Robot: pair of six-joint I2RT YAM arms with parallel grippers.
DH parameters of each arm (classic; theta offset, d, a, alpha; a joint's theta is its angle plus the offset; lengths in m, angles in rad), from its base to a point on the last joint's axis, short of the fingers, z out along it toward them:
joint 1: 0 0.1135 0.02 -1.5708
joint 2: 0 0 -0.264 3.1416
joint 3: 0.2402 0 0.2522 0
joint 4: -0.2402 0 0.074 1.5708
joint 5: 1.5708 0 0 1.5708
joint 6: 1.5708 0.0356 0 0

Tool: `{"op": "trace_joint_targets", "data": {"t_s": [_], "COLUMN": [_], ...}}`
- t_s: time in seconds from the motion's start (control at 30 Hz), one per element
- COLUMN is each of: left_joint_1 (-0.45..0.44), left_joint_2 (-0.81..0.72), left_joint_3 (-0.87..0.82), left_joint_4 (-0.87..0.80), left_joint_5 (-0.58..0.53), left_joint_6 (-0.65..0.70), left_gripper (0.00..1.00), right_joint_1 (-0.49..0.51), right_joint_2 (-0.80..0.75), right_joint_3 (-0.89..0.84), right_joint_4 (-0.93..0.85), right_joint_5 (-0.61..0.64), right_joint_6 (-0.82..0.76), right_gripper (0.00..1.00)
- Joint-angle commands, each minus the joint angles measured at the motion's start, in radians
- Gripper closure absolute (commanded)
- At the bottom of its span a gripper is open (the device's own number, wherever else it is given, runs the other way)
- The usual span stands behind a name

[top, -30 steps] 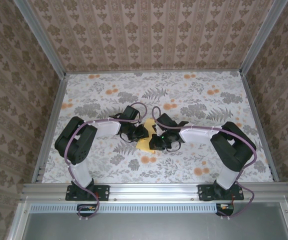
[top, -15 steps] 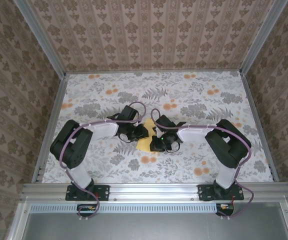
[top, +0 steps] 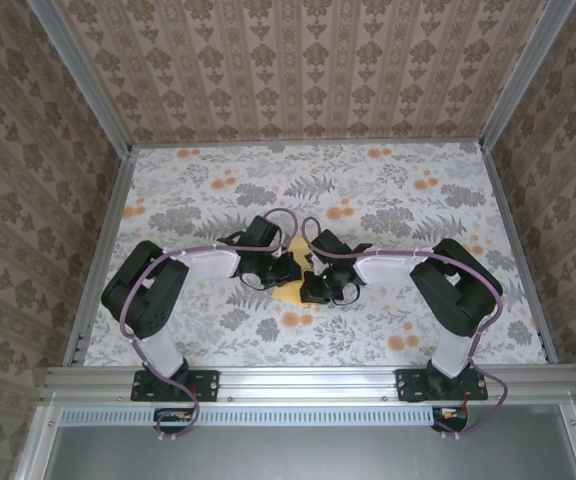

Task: Fold a paper plane with a square sheet of paper (pick it up from the middle)
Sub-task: Fold the triangle a second time at the center of the table.

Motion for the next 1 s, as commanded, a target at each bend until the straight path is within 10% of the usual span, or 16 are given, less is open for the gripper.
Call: {"op": "trace_joint_targets", "data": {"t_s": [0.0,0.97], "left_joint_1": [-0.004,0.075], "left_joint_2": [0.031,0.068], "left_joint_3": [-0.009,-0.02], "left_joint_4": [0.009,0.007], "left_joint_5": [0.019,-0.006], "left_joint_6": [-0.014,0.065], "left_gripper": [0.9,0.9], "right_joint_1": [0.0,-0.008], "right_joint_2": [0.032,0.045], "right_joint_3": [-0.004,-0.04], "right_joint_4": [-0.039,-0.073], "right_joint_5": [0.034,0.056], "right_joint_6": [0.0,-0.014], "right_gripper": [0.94,0.93]}}
